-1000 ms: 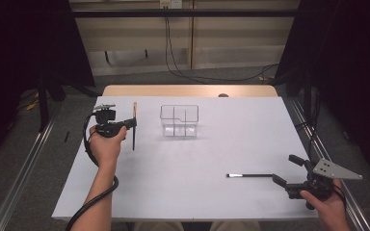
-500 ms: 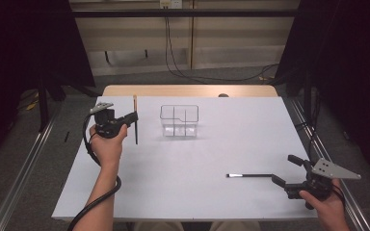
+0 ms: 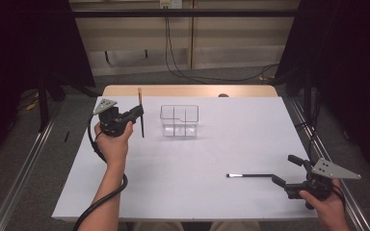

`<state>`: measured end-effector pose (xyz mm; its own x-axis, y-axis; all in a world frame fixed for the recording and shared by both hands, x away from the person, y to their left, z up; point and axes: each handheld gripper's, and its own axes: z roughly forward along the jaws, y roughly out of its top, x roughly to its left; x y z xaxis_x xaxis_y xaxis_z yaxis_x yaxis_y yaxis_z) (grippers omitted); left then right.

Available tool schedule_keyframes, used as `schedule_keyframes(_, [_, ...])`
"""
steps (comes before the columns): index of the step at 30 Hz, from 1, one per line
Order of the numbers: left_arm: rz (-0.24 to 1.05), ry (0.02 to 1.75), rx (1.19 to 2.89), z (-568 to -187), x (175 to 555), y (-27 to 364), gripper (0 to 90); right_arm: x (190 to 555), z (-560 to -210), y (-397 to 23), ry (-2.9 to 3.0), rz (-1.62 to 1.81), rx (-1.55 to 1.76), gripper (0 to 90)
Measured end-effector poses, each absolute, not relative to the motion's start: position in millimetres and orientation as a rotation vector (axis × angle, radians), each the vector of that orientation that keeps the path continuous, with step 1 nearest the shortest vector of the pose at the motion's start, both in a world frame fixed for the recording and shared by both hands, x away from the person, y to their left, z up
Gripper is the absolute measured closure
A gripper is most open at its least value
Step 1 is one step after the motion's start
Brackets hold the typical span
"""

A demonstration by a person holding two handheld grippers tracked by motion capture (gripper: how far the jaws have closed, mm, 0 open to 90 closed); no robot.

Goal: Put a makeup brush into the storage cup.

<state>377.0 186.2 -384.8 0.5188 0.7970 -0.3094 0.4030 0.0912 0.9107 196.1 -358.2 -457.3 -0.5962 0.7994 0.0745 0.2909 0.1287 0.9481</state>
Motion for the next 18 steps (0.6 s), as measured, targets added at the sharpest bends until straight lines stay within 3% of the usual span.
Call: schedule_keyframes(18, [0.381, 0.995, 1.506, -381.6, 382.1, 160.8, 83.9, 195.9, -457.1, -358.4, 1.956, 1.475, 1.046, 1.9])
